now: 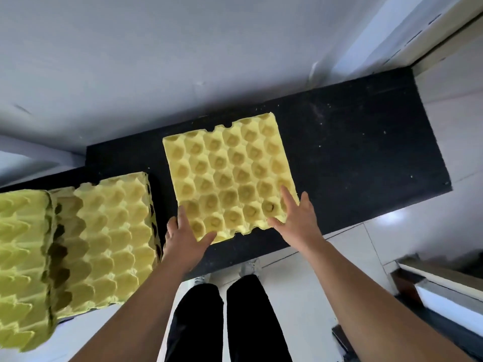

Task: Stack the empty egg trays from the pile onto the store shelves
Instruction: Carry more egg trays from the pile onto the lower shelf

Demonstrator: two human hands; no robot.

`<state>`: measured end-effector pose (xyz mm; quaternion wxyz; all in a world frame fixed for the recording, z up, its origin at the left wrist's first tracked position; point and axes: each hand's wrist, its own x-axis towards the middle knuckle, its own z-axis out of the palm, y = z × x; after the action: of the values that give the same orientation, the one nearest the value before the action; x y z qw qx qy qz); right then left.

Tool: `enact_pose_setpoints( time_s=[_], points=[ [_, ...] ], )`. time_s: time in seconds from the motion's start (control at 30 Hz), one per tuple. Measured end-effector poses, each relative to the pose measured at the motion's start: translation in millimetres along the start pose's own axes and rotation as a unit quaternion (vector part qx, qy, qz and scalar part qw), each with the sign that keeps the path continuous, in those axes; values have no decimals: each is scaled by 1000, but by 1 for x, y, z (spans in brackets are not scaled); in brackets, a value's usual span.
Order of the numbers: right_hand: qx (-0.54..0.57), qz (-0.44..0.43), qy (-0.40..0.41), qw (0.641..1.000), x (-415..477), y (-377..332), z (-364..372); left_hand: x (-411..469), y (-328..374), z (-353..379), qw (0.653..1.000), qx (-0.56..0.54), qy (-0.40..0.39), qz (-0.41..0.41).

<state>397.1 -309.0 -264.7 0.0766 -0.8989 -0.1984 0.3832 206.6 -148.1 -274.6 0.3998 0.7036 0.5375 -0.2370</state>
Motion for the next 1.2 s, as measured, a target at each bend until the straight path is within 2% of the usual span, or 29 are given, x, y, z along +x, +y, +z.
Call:
enact_pose_setpoints(
  time_s=[0.07,0.2,0.43,0.8,1.0,1.2],
  points=[
    [19,4,-16,1000,17,9,4,10,-1,11,999,-33,-3,-8],
    [132,-18,-48,990,34,26,10,18,0,26,996,-90,9,-15],
    [161,-41,-18,986,14,20,4,1,4,12,992,-108,58,12],
    [213,-86,85,970,-113,-51,-42,-99,-2,-94,984,-76,130,96],
    [247,-137,132,950,-192,-96,-65,-178,-21,-157,965,-92,196,148],
    [232,-227,146,934,-256,-139,-77,-260,-63,-186,935,-150,290,141]
  ],
)
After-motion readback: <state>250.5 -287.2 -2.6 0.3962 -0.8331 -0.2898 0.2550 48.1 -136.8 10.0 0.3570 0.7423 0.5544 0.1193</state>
